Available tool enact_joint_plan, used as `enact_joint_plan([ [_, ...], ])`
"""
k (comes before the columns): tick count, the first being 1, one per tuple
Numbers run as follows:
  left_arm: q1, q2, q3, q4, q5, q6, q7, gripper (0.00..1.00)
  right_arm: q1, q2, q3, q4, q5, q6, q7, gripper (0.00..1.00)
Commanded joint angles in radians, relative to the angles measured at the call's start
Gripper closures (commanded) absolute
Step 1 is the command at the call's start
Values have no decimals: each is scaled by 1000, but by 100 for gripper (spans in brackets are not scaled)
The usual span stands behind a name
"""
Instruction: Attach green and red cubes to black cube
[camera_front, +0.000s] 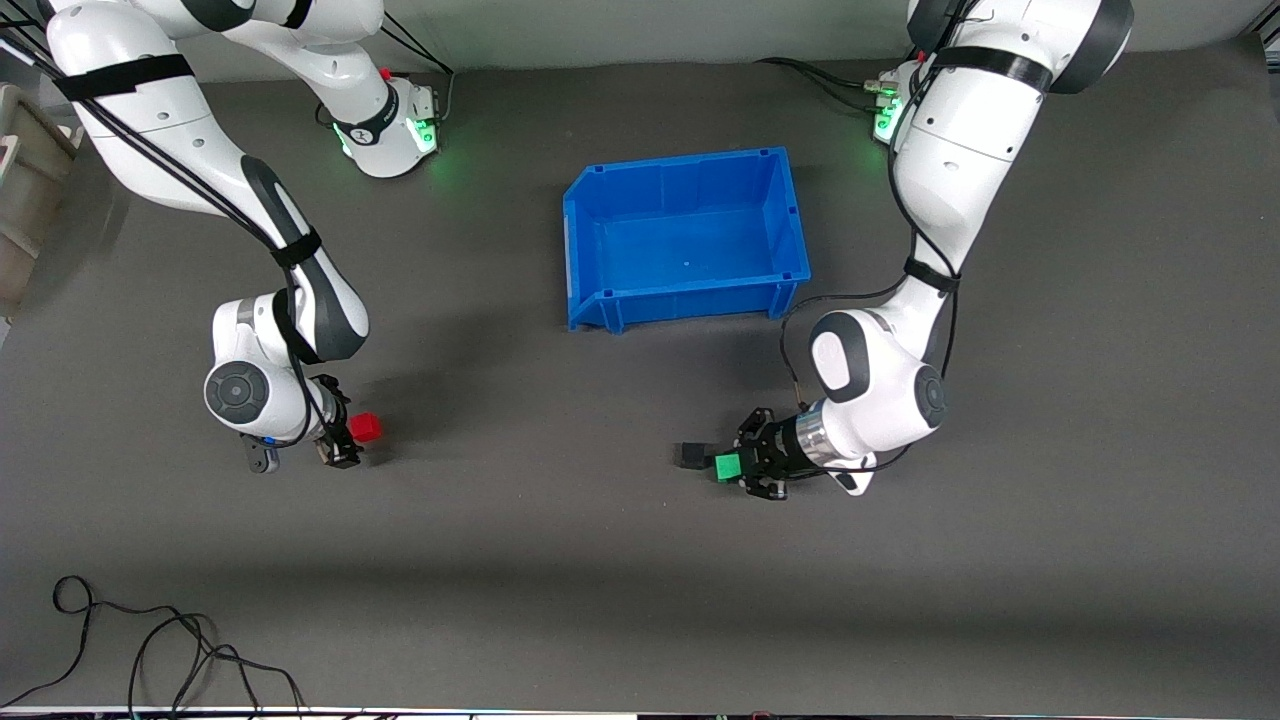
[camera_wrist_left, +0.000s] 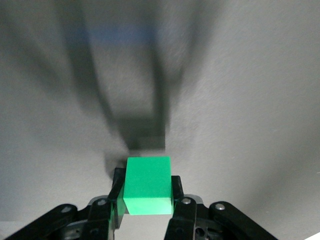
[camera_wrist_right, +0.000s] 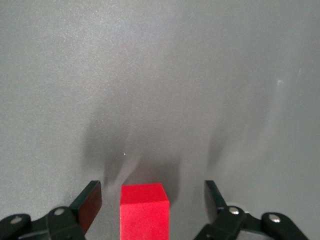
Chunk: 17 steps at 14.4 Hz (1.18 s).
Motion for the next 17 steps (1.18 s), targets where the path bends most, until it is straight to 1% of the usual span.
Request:
enact_joint_plan([
  [1,-36,21,6,23,-14,26,-22,75,6,0,1,1,14,21,28,9],
  [2,-38,19,4,21,-14,26,-22,75,7,2,1,1,34,32,28,10],
  [3,-45,19,3,18,-14,26,-25,75,9,0,1,1,41,43,25,22],
  [4,-49,19,3,17,-12,26,-36,75,9,0,2,1,41,43,22,40],
  [5,-49,18,3,14,-12,26,-41,75,9,2,4,1,41,46,22,50],
  [6,-50,16,3,14,-12,26,-42,75,9,2,2,2,42,47,20,57],
  [11,-92,15,1,12,-12,26,-104,75,9,-8,4,4,44,55,12,57],
  [13,-104,12,1,14,-14,40,-111,75,9,-17,4,24,44,47,11,58],
  [15,-127,16,-1,15,-12,84,-143,75,10,-21,8,45,44,46,14,58],
  [17,-138,19,-11,15,-14,109,-147,75,44,-15,21,86,70,44,32,58],
])
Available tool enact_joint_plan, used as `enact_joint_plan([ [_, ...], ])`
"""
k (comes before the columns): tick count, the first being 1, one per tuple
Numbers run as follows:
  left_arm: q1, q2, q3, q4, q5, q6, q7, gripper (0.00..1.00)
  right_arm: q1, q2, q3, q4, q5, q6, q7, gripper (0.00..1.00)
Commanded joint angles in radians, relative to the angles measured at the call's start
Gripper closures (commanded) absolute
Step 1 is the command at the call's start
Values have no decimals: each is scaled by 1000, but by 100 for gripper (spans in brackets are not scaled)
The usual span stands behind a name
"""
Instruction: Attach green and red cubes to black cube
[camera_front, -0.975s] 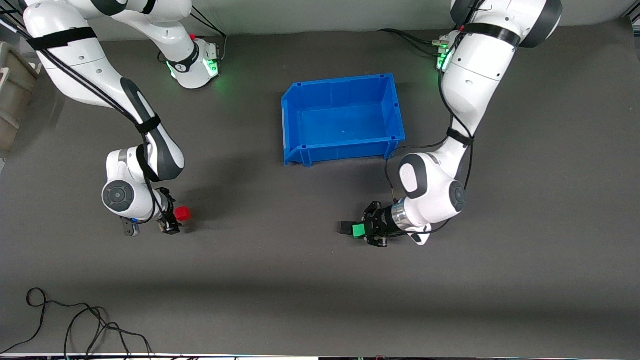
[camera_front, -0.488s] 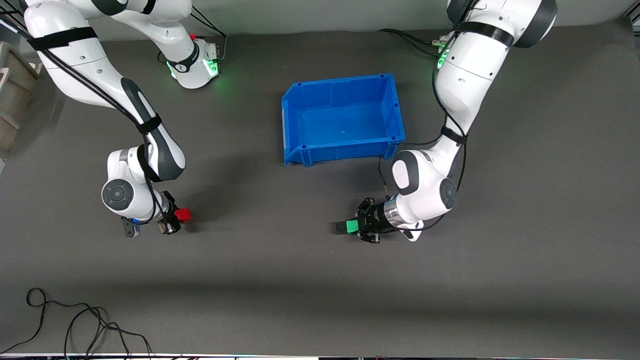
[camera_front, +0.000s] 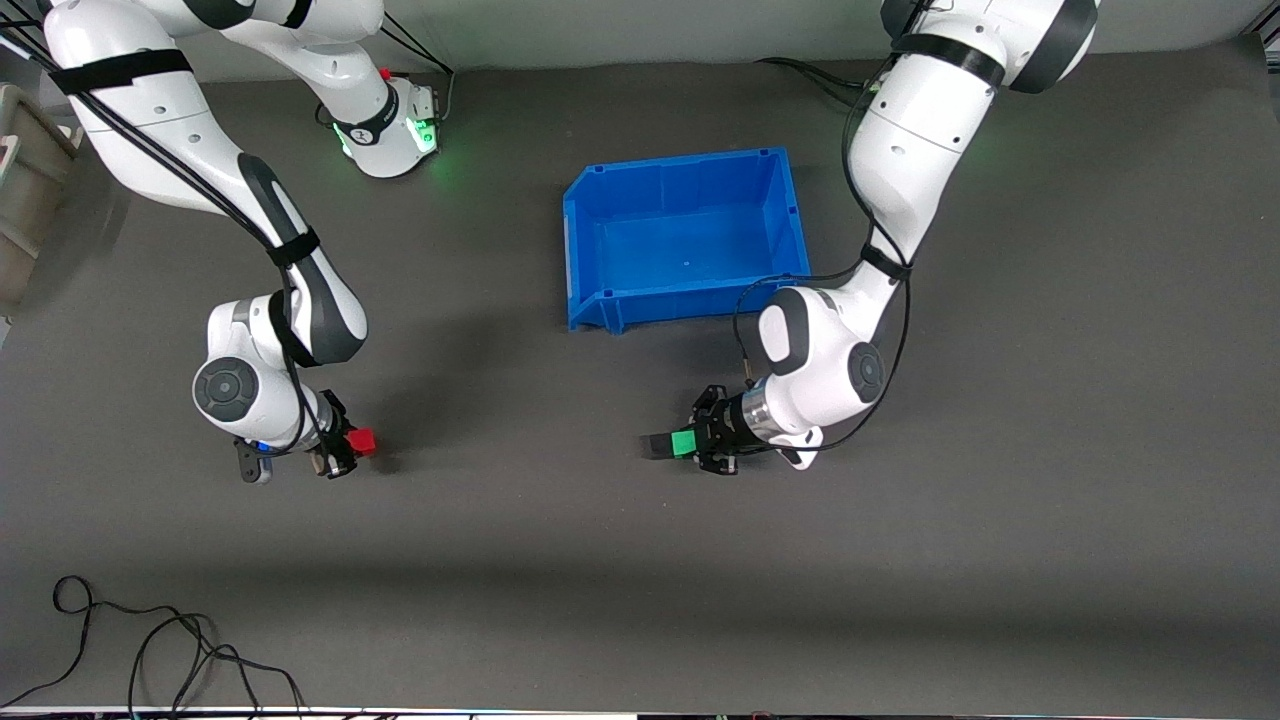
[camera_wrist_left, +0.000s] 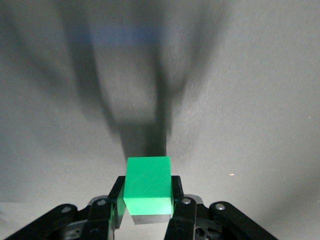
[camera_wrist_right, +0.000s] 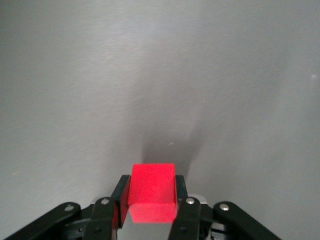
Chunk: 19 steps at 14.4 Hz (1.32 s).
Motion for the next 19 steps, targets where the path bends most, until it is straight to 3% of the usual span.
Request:
enact_joint_plan([
  [1,-26,12,-9,17,-16,38,-28,75,68,2,10,61,81,-13,60,58],
  [3,-32,18,-26,15,-29,87,-26,75,137,39,21,121,128,-13,149,58],
  [5,-30,26,-26,17,-24,87,-20,65,197,108,44,221,131,-13,286,58],
  [8,-30,29,-26,15,-18,87,-12,34,233,205,97,353,131,-13,420,58],
  [10,-27,26,-23,17,-15,79,-12,0,242,248,129,423,129,-10,468,58],
  [13,34,3,-16,17,26,5,-12,0,283,321,143,511,129,14,511,59],
  [15,107,-31,-16,17,81,-109,-12,0,319,361,151,557,129,62,575,62],
  [19,295,-103,-18,15,174,-386,114,0,322,365,182,549,145,83,605,62],
])
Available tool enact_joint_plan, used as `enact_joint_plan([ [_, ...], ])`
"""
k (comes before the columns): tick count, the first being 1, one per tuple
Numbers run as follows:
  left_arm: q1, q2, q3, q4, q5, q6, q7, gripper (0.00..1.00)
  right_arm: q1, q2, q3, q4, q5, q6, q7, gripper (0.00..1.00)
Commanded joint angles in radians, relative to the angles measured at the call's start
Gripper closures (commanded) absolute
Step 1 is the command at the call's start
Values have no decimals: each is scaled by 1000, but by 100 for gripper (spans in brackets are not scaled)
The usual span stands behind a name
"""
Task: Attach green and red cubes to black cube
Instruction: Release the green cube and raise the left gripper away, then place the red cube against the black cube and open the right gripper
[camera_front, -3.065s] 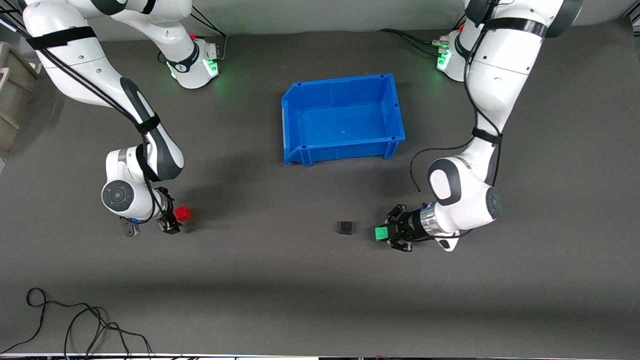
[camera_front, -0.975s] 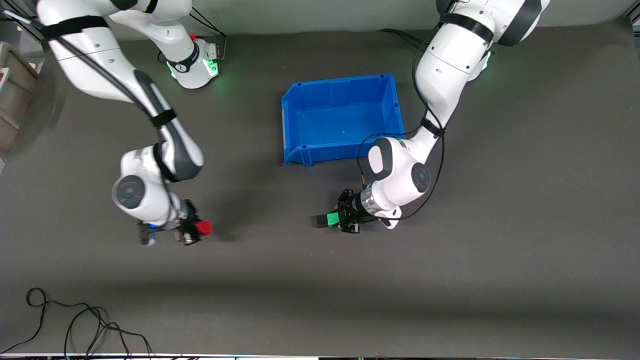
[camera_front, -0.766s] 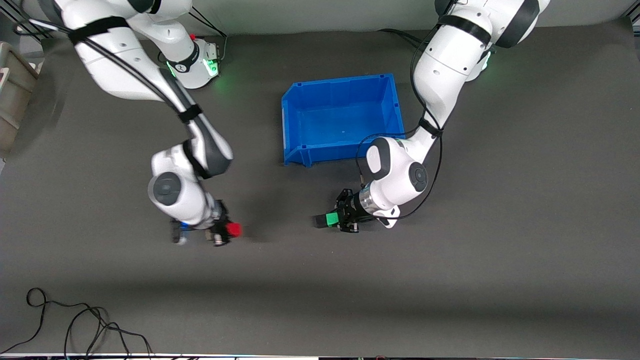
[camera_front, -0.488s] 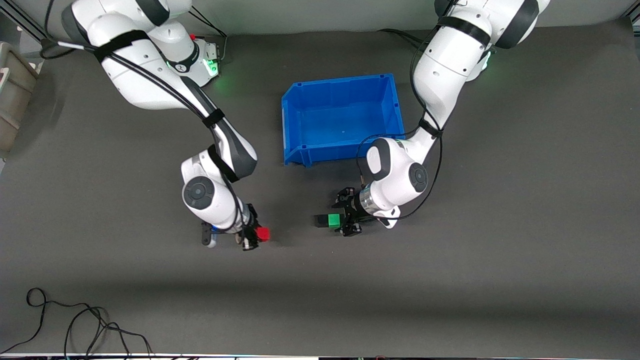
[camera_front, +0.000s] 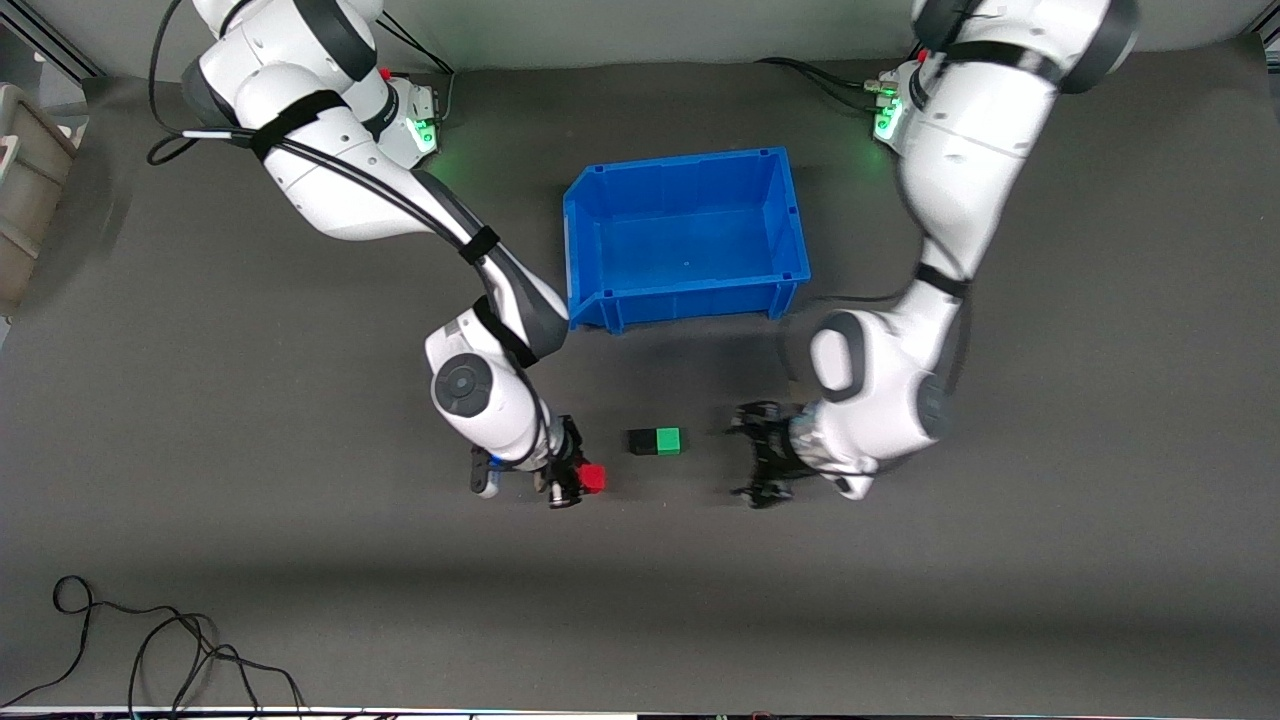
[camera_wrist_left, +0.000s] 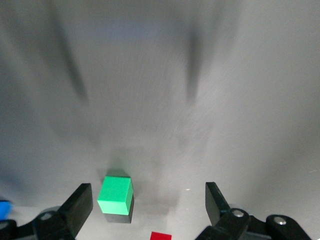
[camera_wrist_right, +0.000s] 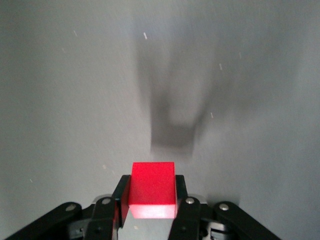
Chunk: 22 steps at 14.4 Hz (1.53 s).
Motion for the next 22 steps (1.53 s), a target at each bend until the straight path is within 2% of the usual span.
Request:
enact_joint_plan([
  [1,127,-80,-8,-25,28,-210,135,0,-1,22,23,29,33,18,20,62],
  [4,259,-138,-8,-20,181,-401,231,0,2,34,49,26,46,18,21,62],
  [6,330,-184,-8,-17,241,-513,329,0,9,64,68,26,60,20,21,62],
  [9,421,-299,-8,-9,371,-673,491,0,11,53,71,-6,61,8,20,63],
  [13,439,-353,-6,113,551,-850,600,0,11,50,71,-17,67,8,21,63],
  [15,465,-377,-6,162,556,-922,698,0,11,44,71,-15,115,6,18,63],
  [18,481,-422,-6,169,593,-933,855,0,11,44,71,-10,156,6,17,63],
  [20,490,-433,-8,175,631,-930,906,0,11,47,71,-10,158,6,18,57],
  [22,484,-431,-9,185,659,-927,912,0,11,47,71,-12,167,7,20,40],
])
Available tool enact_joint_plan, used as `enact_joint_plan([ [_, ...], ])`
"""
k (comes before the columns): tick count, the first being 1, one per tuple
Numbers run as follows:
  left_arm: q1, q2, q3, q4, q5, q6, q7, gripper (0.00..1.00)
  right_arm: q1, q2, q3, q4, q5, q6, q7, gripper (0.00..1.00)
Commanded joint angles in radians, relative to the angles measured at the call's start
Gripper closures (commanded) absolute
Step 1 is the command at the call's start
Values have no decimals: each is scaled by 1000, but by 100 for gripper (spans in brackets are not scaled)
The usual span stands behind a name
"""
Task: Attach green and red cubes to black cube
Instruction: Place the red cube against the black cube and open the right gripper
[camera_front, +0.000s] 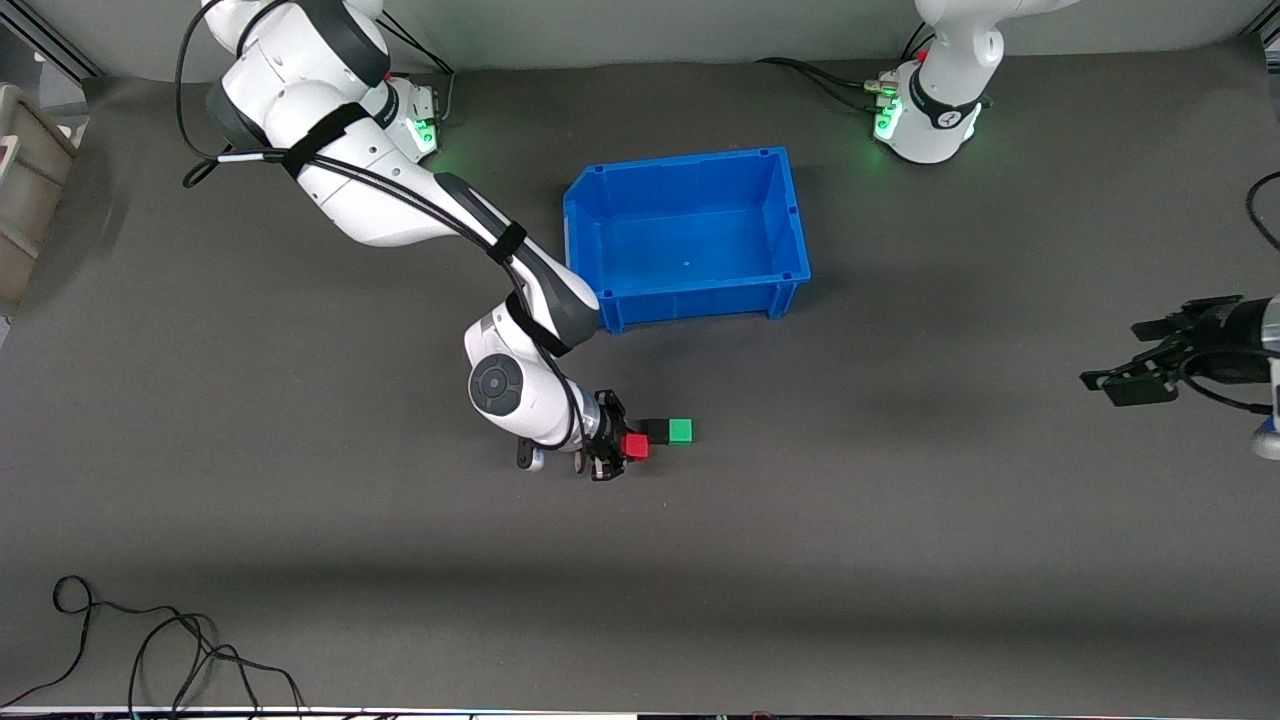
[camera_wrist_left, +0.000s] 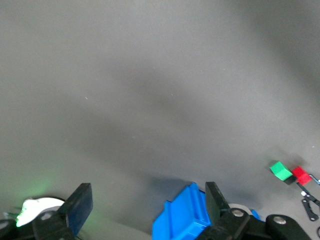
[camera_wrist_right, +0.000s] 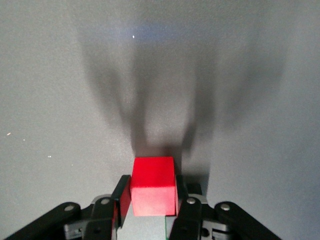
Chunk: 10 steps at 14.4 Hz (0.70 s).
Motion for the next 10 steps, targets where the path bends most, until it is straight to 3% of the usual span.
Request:
enact_joint_plan([
  [1,-4,-6,-12,14,50,-7,31,0,6,-8,0,-9,27,-1,18,19],
  [2,-8,-6,-15,15,73,-4,50,0,6,-8,0,-9,28,-1,20,2],
  [6,-8,-9,-20,35,130,35,224,0,3,-91,-15,-51,-19,-43,-47,0],
  [10,-25,-47,-20,32,205,64,403,0,-92,-344,-43,-270,-136,-42,-167,0],
])
